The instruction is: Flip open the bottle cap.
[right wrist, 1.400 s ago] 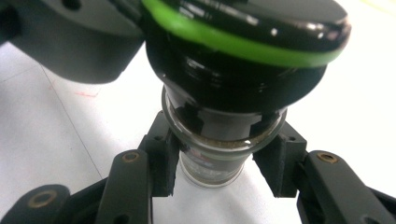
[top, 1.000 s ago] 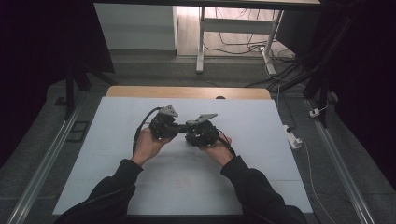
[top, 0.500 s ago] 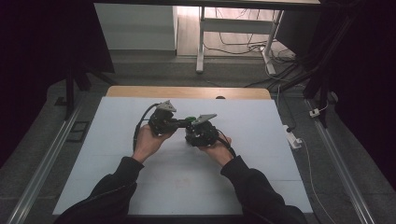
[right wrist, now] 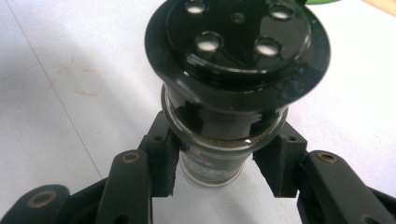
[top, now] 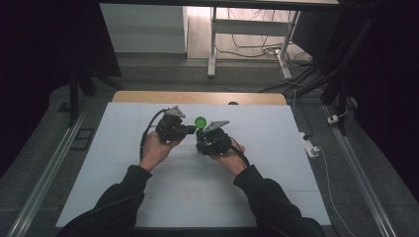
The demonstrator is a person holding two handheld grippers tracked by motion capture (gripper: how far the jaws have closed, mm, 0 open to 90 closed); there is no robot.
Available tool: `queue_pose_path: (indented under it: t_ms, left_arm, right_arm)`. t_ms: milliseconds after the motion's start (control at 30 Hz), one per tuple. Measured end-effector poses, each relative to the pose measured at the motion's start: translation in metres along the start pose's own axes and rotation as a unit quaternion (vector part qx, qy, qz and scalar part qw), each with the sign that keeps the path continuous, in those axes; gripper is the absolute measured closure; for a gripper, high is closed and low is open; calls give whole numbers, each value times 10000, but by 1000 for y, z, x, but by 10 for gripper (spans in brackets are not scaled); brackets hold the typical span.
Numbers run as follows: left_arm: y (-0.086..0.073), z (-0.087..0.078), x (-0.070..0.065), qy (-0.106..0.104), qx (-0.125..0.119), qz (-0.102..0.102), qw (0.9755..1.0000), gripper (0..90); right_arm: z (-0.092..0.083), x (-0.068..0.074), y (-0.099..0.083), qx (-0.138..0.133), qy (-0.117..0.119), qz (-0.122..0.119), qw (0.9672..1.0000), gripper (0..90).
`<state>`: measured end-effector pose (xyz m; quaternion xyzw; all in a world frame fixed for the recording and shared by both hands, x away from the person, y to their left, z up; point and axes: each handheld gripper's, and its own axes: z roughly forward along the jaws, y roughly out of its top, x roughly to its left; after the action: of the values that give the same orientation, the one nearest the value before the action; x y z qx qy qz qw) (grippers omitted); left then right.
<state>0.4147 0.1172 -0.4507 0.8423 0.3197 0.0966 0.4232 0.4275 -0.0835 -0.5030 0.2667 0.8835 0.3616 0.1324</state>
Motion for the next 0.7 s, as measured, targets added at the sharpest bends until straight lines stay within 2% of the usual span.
queue_pose_path:
  t_ms: [200, 400, 700]
  left_arm:
    - [-2, -5, -1, -50, -55, -29, 10000, 816]
    - [-5, -13, -2, -100, -97, -88, 9999, 734]
    - [-11, -23, -10, -86, -20, -27, 10000, 589]
  right_arm:
    - [0, 1, 0, -13, -37, 17, 10000, 507]
    - [-2, 2, 1, -42, -93, -25, 9999, 416]
    - [-9, 5, 0, -9, -115, 49, 9999, 307]
